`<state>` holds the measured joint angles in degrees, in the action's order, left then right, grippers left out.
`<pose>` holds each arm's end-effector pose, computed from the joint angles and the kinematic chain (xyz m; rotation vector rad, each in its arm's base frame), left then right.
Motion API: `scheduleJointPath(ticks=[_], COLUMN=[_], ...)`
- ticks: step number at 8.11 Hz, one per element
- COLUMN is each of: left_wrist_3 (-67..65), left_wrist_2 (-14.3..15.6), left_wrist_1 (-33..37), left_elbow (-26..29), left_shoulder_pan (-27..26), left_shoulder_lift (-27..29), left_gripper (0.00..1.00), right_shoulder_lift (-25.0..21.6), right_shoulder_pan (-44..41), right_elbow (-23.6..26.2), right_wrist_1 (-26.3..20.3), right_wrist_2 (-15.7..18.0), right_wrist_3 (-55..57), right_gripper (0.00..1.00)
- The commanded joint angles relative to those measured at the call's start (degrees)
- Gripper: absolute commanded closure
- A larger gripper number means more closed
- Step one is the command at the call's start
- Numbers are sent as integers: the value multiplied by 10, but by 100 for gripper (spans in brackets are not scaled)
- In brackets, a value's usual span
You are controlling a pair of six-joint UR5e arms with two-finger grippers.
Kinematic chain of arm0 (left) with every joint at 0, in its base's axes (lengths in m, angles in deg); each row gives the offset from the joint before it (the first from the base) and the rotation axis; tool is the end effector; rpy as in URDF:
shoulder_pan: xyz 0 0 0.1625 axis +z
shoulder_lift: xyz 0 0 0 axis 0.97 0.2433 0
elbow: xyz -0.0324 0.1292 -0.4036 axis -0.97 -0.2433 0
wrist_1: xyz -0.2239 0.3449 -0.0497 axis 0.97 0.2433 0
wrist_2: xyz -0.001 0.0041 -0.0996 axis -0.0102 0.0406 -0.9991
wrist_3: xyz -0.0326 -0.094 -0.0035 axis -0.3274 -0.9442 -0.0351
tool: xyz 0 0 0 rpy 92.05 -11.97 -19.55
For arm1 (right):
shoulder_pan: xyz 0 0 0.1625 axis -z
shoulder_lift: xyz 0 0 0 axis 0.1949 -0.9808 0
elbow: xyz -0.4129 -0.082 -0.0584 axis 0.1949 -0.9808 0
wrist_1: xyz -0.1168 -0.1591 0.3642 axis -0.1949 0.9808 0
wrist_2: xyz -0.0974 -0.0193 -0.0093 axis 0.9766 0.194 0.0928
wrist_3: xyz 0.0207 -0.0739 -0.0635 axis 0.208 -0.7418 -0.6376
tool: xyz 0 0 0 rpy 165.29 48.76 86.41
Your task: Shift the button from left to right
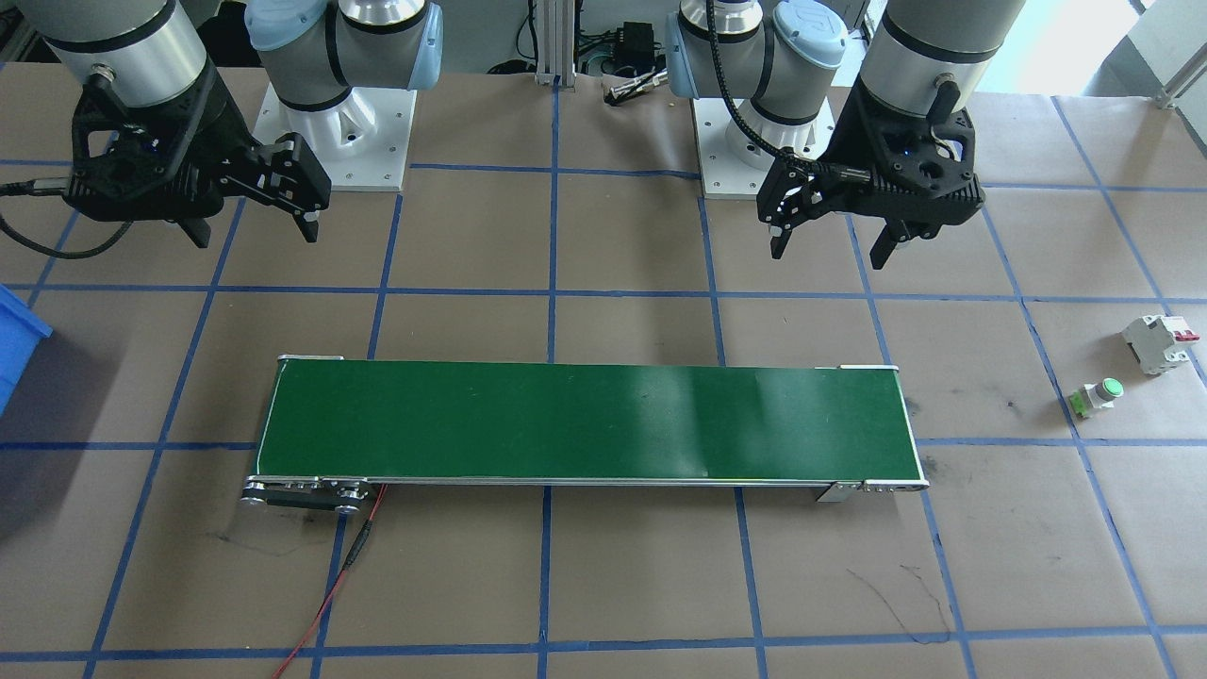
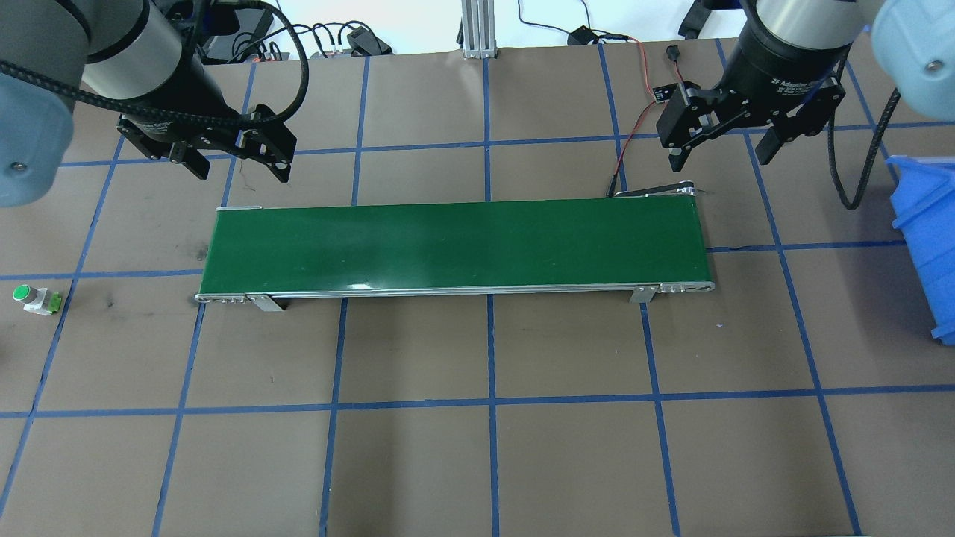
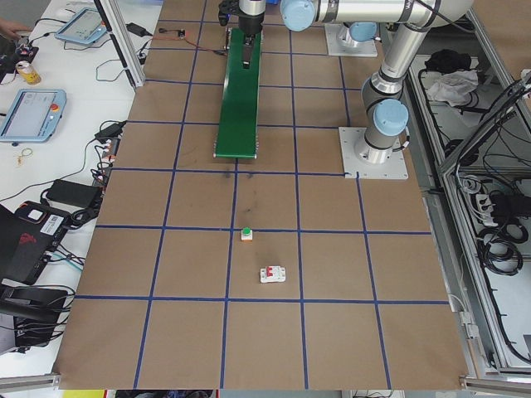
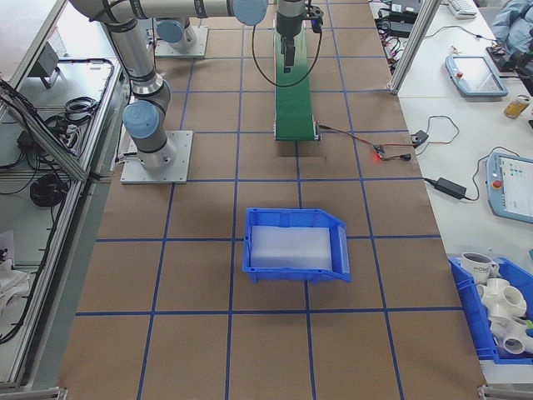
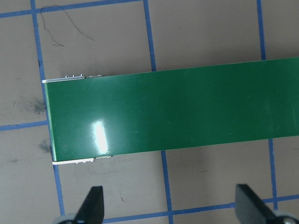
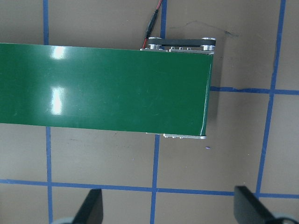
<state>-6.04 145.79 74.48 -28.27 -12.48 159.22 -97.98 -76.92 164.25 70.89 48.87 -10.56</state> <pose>-0.1215 -0.4861 0.4963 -0.1556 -3.1236 0.1555 0.1197 -0.4940 0.4999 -0.0836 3.1168 0.0169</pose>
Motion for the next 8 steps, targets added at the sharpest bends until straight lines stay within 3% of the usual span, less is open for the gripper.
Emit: scheduleJointPath(ticks=[1,3,6,8], left_wrist_3=[2,25,87,201], left_wrist_2=[0,3,2,2], left_wrist_1=[-1,-2,-11,-84], left_elbow=[-1,-1,-2,-1], left_shoulder_pan=[2,50,265,370], left_shoulder_lift=[-4,1,21,84], left_gripper=[0,0,0,0], right_shoulder_lift=[0,2,3,3], right_shoulder_pan=[0,1,38,109], right_elbow=[-1,-1,-5,-8], right_wrist_1=[0,1,4,15], right_wrist_2=[0,3,12,14], right_wrist_3=[0,-13,-79,-203], right_gripper=[0,0,0,0])
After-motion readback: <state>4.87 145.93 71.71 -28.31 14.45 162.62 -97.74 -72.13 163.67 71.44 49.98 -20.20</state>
